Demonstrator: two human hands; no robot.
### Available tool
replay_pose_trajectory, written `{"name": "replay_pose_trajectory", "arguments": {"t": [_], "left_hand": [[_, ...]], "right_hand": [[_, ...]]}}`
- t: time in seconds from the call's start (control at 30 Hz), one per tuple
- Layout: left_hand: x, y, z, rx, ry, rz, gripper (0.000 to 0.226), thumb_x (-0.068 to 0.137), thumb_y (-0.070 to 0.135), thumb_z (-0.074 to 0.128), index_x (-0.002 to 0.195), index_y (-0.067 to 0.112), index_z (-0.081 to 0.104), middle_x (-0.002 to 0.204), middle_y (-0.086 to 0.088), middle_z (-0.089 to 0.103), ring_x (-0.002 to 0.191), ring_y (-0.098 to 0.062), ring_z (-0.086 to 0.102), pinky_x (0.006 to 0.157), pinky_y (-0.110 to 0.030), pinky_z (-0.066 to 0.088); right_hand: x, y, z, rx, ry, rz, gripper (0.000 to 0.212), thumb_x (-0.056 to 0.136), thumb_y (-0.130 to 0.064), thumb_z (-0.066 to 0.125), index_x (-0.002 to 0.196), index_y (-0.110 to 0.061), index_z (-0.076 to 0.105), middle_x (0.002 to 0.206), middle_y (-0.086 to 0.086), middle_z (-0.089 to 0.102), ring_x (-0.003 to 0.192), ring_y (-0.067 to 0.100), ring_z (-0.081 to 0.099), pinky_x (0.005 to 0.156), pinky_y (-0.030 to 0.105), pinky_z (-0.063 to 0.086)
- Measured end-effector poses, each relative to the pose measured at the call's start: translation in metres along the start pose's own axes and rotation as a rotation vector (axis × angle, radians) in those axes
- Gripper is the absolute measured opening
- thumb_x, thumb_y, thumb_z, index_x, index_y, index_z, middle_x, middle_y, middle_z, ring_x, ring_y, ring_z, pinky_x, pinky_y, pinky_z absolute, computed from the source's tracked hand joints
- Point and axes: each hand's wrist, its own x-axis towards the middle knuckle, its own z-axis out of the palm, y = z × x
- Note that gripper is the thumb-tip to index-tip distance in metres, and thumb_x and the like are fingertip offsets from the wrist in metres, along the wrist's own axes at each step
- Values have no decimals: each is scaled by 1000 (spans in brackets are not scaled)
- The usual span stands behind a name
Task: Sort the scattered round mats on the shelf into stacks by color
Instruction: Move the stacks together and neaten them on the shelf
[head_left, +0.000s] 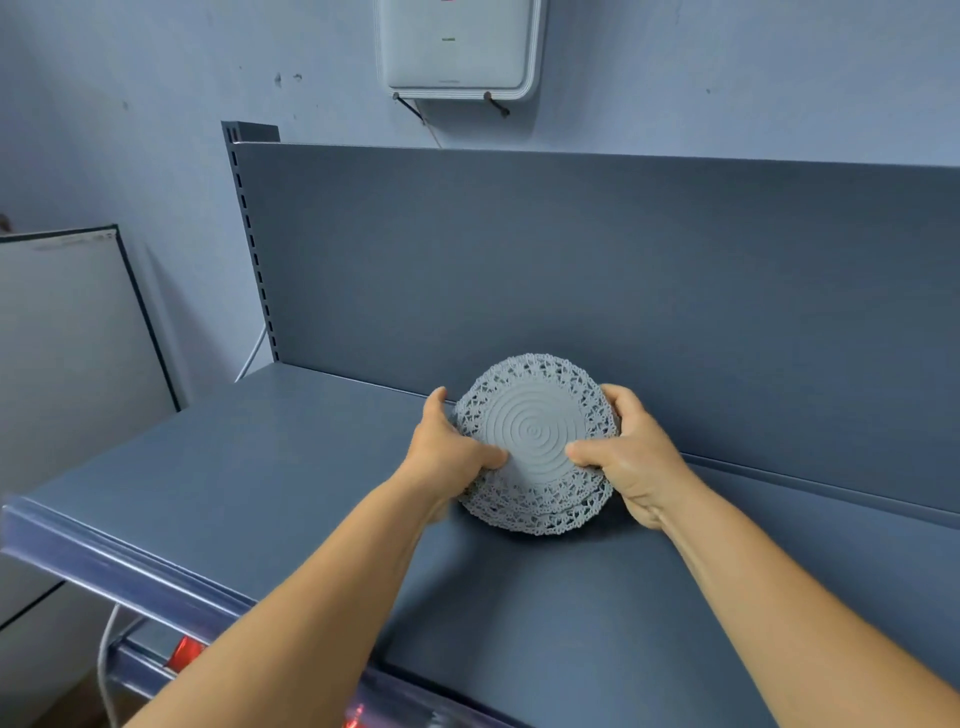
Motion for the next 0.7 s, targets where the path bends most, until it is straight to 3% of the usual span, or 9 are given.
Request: {"name": "replay_pose_trajectory", "arguments": {"t": [0.07, 0.17, 0.27, 0.37, 0.53, 0.7], "left_hand": [[-3, 8, 0, -95, -22, 77, 69, 71, -8, 73, 132, 10, 47, 113, -9, 67, 92, -23, 67, 77, -33, 56], [-12, 17, 0, -135, -91, 197, 41, 77, -10, 67, 111, 11, 59, 95, -4, 70, 81, -17, 66, 70, -27, 54], [-19, 13, 1, -129, -134, 231, 39, 77, -6, 70, 104, 20, 57, 89, 3, 69, 75, -10, 66, 66, -22, 54], [-24, 7, 4, -134, -133, 274, 41, 77, -5, 71, 103, 22, 56, 88, 4, 71, 75, -8, 68, 71, -24, 55], [-30, 4, 5, -37, -142, 322, 36, 84, -3, 63, 111, 16, 47, 91, 4, 67, 71, 3, 65, 63, -12, 52], [-35, 5, 7, 20, -100, 361, 29, 90, -4, 54, 108, 16, 46, 90, 5, 65, 74, 1, 63, 63, -8, 49]], "right_hand": [[-5, -10, -2, 35, 10, -101, 60, 74, 21, 59, 106, -29, 52, 106, 3, 62, 89, 18, 61, 76, 33, 53], [-11, -14, -10, 71, 9, -156, 59, 74, 18, 59, 104, -32, 54, 106, 2, 65, 89, 16, 63, 79, 32, 53], [-19, -8, -12, 82, -25, -116, 58, 75, 14, 65, 116, -25, 52, 110, 3, 66, 96, 18, 64, 87, 34, 53], [-22, -1, -12, 154, -41, -83, 60, 75, 7, 72, 121, -25, 50, 115, 2, 66, 103, 18, 64, 92, 33, 50], [-25, 0, -6, 160, -35, -95, 46, 76, 0, 73, 105, -30, 54, 109, 1, 69, 100, 18, 65, 90, 34, 51], [-26, 0, -3, 133, 32, -95, 37, 79, 7, 64, 99, -23, 57, 100, 4, 69, 92, 22, 64, 89, 39, 52]]}}
